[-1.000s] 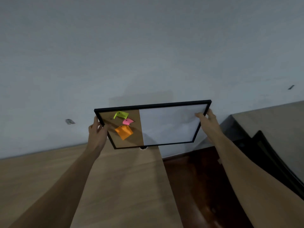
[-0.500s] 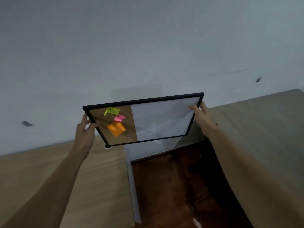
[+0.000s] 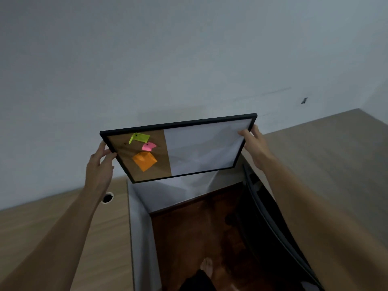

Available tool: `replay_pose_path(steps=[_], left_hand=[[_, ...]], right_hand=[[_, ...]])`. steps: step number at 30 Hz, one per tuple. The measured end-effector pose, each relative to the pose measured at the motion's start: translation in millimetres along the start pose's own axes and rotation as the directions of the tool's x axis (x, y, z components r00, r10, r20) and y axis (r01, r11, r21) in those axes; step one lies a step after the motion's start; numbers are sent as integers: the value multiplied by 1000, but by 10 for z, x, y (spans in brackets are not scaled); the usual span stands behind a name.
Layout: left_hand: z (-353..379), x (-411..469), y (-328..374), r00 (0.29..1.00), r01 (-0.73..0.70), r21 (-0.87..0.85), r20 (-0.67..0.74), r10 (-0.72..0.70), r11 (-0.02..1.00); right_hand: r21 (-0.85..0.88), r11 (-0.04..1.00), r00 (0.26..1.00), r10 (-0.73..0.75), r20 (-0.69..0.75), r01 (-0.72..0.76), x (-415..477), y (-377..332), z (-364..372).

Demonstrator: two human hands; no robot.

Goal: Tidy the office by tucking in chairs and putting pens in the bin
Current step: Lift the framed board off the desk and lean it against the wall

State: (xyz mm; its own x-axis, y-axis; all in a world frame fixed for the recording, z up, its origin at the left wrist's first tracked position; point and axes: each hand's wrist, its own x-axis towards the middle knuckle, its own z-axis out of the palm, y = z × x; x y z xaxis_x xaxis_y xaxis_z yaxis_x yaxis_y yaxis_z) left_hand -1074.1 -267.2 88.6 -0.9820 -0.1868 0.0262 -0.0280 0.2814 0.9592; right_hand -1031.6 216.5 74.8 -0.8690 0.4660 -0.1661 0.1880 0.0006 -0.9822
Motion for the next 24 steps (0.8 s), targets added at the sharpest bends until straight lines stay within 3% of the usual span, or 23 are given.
replay_pose_path(steps=[6,24], left_hand=[[666,524,-203,1000,23,92,11,-24,996],[2902,1466,-270,986,142,8,91,-142,990]], right_hand=[[-48,999,1000,13,-12,-14,725,-50,-365],[-119,969,970,200,-136,-216,2818,120,-1274]])
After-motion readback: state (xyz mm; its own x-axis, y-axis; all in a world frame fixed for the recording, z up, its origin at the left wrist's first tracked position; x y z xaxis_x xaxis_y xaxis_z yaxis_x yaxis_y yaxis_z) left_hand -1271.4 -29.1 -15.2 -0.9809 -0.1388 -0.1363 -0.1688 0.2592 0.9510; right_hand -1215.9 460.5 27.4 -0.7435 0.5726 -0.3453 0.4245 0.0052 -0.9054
